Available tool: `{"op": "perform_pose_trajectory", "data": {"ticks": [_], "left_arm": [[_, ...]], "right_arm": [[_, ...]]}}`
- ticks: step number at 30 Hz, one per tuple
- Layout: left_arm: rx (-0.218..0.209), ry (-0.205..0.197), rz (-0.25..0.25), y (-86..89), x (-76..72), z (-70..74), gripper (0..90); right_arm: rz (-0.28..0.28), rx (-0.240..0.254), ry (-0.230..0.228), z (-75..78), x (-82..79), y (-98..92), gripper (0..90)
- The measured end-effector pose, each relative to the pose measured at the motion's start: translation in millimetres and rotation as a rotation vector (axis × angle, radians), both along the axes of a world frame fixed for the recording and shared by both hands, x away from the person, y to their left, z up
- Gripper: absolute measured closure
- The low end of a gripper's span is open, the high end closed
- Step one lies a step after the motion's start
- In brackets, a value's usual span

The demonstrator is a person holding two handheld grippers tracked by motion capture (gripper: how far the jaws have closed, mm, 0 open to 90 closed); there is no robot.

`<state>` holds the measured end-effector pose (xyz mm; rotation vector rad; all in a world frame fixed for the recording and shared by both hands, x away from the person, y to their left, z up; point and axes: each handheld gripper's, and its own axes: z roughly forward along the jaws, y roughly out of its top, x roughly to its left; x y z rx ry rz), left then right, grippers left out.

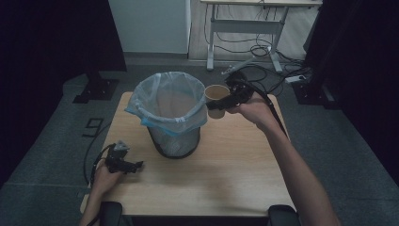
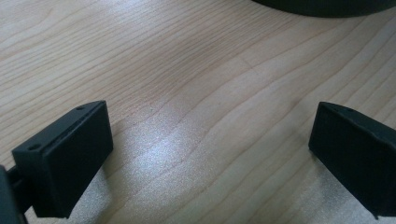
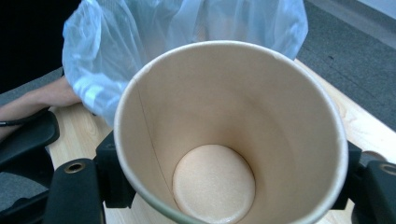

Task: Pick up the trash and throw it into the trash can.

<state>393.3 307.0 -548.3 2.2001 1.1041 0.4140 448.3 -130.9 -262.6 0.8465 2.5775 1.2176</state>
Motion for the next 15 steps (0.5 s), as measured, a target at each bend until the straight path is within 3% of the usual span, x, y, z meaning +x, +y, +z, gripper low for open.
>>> {"op": "perform_pose_trajectory", "data": {"ticks": [15], "left_arm": [[0.000,0.000,-0.006,-0.2,0.2,-0.1,0.0]], "right_arm": [[0.026,-0.017,-0.029,37.8,16.1,36.5,25.6]]}}
